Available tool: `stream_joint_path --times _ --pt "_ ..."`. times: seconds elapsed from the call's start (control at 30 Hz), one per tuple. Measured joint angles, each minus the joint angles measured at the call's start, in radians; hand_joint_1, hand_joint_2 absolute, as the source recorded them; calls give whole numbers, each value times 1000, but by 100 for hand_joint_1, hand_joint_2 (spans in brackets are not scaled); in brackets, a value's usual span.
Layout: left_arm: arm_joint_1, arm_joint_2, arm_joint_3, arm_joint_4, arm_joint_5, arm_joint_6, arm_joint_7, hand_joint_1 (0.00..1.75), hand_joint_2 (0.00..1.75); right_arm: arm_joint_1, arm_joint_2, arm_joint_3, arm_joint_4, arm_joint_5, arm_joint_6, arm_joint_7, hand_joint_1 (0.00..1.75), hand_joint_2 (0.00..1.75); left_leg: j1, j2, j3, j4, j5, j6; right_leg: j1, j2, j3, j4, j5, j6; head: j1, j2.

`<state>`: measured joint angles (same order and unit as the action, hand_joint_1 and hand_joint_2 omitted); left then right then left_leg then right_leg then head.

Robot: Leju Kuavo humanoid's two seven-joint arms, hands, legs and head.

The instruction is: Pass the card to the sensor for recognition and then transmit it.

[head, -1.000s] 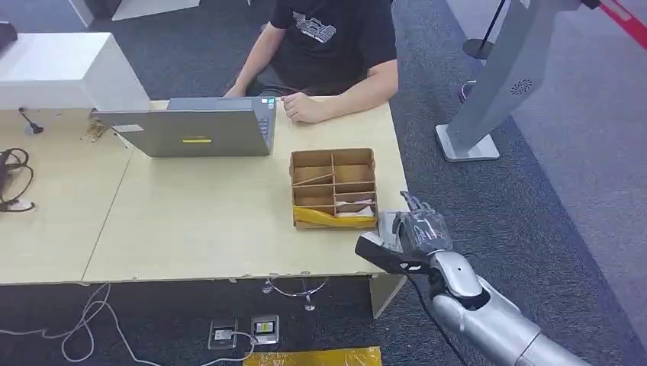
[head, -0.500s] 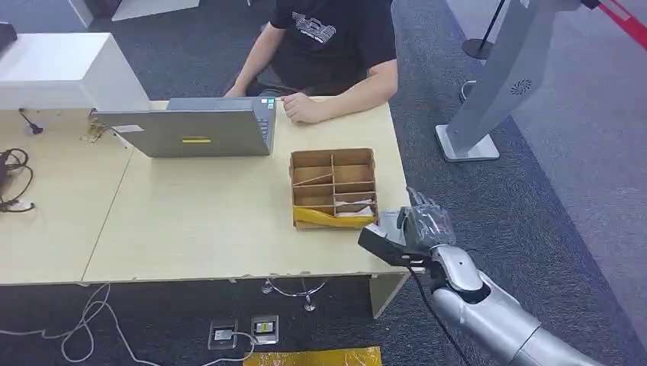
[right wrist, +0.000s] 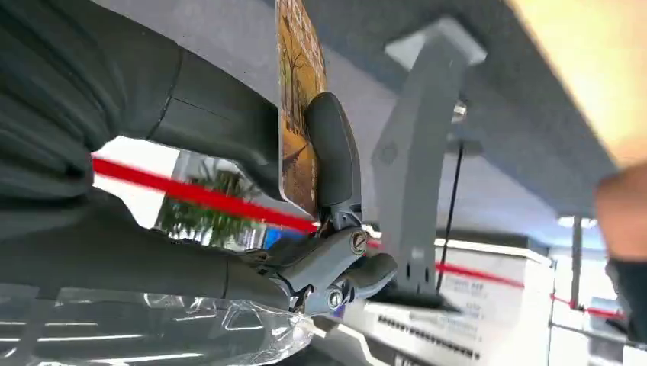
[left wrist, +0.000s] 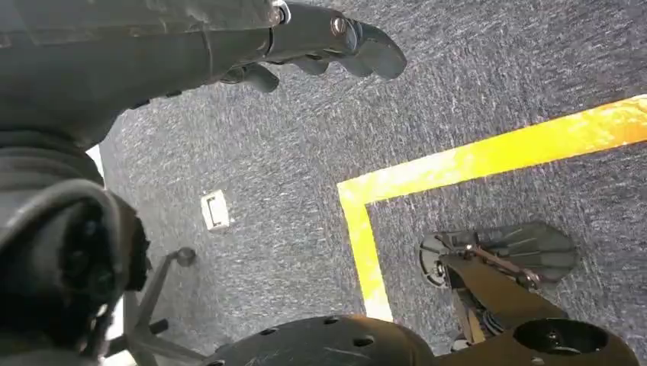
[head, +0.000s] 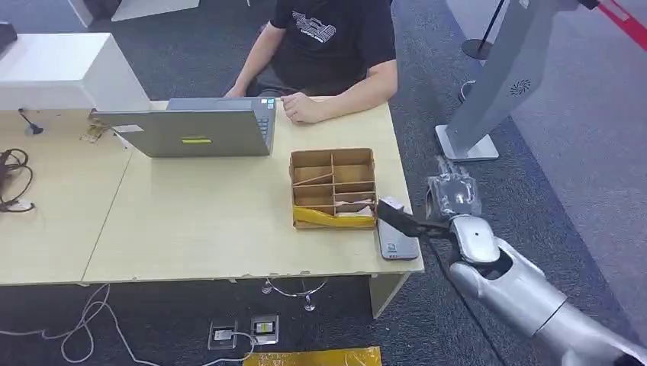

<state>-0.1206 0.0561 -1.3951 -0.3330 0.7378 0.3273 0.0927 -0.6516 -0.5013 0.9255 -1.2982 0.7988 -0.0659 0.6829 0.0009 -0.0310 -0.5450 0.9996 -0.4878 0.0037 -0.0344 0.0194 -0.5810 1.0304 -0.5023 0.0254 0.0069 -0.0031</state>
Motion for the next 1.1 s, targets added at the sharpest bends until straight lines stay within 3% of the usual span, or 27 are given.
stream_joint_path --times 0.17,0.33,0.7,0.87,1.1 --pt "2 1 0 0 2 3 0 0 0 -90 -20 -16 -96 32 79 10 175 175 0 0 0 0 0 0 0 0 0 0 0 0 0 0" --pt "2 -2 1 0 2 3 0 0 0 -151 -11 -11 -158 39 111 -9 175 175 1 0 -1 0 0 0 1 0 0 0 0 0 0 0" --pt "1 -7 6 0 10 8 0 0 0 -187 90 37 -157 0 9 -98 175 175 1 0 -1 0 0 0 1 0 0 0 0 0 0 0" --pt "1 -7 6 0 0 1 0 0 0 -186 129 56 -142 -3 -5 -101 175 175 1 0 -1 0 0 0 1 0 0 0 0 0 0 0" --pt "1 -7 6 1 -20 -4 6 0 0 -183 137 61 -130 -4 -10 -89 175 175 1 0 0 0 0 0 1 0 0 0 0 0 0 0"
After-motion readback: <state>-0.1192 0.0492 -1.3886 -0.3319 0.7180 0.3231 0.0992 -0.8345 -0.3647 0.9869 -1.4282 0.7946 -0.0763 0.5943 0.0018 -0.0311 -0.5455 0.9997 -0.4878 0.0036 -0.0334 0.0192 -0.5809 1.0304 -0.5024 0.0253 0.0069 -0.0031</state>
